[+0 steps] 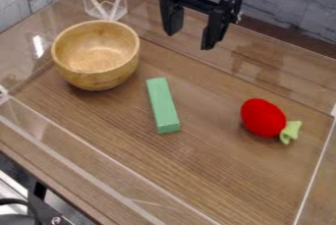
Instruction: Put the green object in the brown bowl
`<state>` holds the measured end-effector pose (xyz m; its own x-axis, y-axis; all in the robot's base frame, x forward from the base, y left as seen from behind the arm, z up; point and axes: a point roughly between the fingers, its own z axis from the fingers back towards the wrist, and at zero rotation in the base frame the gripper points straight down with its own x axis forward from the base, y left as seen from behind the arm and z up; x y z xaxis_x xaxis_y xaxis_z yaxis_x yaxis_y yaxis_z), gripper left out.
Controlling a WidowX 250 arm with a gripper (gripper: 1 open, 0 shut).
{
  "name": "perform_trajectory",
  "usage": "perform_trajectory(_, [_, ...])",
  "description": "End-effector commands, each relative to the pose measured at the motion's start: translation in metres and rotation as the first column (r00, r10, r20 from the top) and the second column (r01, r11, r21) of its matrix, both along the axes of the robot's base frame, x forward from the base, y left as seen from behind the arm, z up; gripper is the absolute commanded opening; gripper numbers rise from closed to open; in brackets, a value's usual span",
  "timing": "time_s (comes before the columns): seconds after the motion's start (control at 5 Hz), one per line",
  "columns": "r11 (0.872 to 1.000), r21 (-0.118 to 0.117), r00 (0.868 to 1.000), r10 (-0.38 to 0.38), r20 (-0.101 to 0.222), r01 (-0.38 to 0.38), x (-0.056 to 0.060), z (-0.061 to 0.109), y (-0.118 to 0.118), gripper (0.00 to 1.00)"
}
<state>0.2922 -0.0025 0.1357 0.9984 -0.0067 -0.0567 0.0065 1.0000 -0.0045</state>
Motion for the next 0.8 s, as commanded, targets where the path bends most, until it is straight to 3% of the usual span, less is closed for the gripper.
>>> perform_trajectory(0.0, [0.999,-0.001,0.999,0.037,-0.019,-0.037,-0.019,-0.023,-0.005,1.0])
perform_trajectory(0.2, [0.985,-0.021,0.985,0.169,-0.026,-0.169,-0.039,-0.037,0.01,1.0])
perform_trajectory(0.4, [0.949,-0.037,0.949,0.315,0.007,-0.315,-0.047,-0.04,0.024,1.0])
perform_trajectory(0.6, [0.878,-0.079,0.88,0.475,0.024,-0.472,-0.05,-0.045,0.03,1.0])
